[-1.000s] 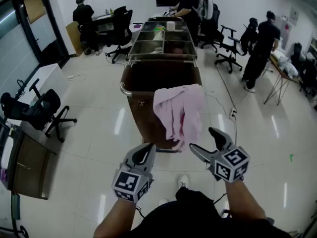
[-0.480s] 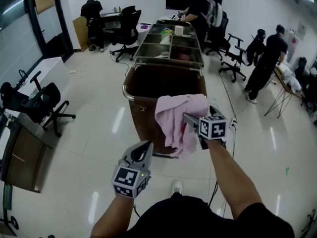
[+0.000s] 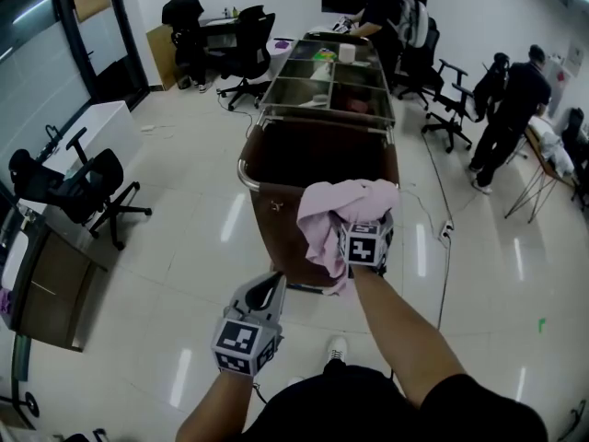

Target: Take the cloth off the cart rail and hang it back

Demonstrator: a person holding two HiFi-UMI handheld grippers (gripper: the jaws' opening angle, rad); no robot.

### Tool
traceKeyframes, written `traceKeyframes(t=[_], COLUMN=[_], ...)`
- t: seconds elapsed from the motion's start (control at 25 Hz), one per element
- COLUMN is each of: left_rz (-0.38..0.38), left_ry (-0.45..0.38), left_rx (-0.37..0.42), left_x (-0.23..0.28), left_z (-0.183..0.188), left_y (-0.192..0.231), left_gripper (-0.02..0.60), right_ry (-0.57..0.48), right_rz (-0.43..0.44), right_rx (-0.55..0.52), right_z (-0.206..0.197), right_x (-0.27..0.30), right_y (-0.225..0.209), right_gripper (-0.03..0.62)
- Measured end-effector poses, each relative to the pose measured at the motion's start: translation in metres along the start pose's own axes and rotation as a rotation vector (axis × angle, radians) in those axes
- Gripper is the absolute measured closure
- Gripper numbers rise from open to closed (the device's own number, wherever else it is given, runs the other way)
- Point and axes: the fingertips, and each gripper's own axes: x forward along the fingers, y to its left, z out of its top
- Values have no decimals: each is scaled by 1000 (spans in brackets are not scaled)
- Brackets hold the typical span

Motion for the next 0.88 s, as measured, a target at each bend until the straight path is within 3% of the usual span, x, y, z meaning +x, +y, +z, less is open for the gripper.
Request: traceKeyframes(t=[0.28,0.36,0.44,0.64,0.76,0.88], left_rz=[7,0,-11,-26,-26,-25], left_ry=[-1,-8,-14,-12,-23,-39], left_rx=[-5,-1,5,22,29,39], left_x=[0,0,-2,-7,-15,-26], left_z=[-4,-3,-1,1,8,15], left_y=[2,-3,-9,-20,-24,-26], left_gripper=[581,581,581,581,581,581], right_ry=[10,-2,-32,-114,-185,-265], right_rz=[41,90,170,369,416,437], right_rx=[-7,8,58,270,374,395], right_z=[0,2,6,37,66,98], right_x=[-8,-18,-33,-71,-94,-120], right_y=[-7,-9,-14,-19,-26,-32], right_gripper=[221,320,461,479,480,480])
